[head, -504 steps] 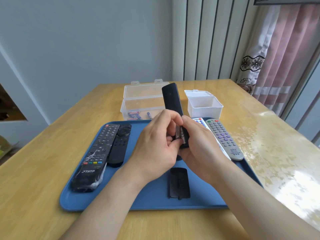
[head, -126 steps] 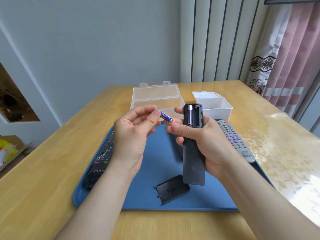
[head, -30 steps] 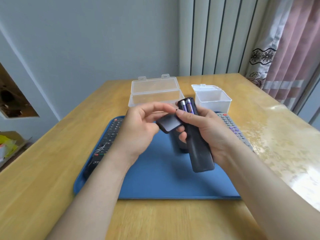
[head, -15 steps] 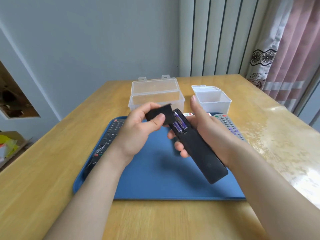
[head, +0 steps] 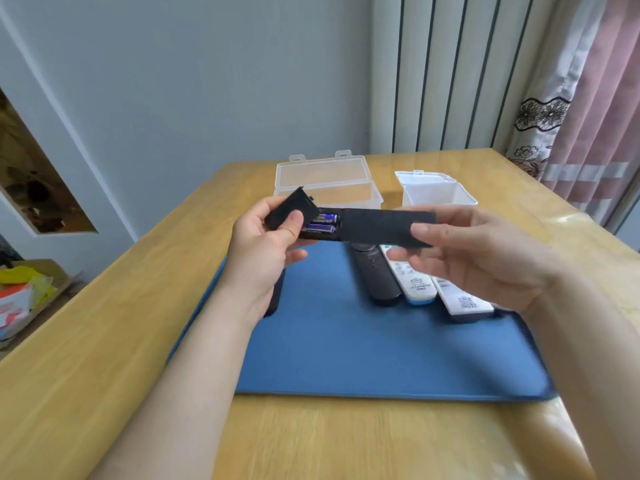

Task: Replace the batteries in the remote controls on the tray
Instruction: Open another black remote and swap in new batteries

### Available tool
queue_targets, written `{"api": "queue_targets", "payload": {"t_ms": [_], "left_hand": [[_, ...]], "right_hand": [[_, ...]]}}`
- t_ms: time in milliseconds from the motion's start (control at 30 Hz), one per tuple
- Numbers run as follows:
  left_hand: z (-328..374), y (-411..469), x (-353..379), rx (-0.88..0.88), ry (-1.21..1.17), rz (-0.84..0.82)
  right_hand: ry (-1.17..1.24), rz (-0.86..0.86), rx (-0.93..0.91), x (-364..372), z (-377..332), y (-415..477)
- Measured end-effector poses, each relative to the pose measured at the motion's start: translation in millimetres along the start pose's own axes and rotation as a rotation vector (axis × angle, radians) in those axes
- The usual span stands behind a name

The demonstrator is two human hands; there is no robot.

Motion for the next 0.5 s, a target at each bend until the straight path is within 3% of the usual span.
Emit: {"api": "queue_targets", "payload": {"t_ms": [100,233,333,500], "left_hand": [[-13.5,-3.7,14.5,-0.075,-0.014,-0.122],[-27.0,-17.7,51.6,-0.093,0.015,-0.264],[-22.5,-19.6,52.2,-0.046,0.092,-0.212],[-4.7,-18.1,47.7,0.224,0.369,-0.11]], "right_hand": [[0.227,0.279,-0.18,-25.8,-6.9,8.0],[0.045,0.283,-0.134,2.5,21.8,15.3],[-0.001,0.318,-0.148,13.4,24.3,16.3],[0.045,0.36,-0.17,8.6,19.6,14.0]]}}
Point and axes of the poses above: each hand's wrist, its own y-axis towards the middle knuckle, its own x-axis out of the palm, z = x × y, the point moved 9 cm from there along y, towards the middle knuckle, and after that the axes turned 3 degrees about -x, right-handed, at the moved point
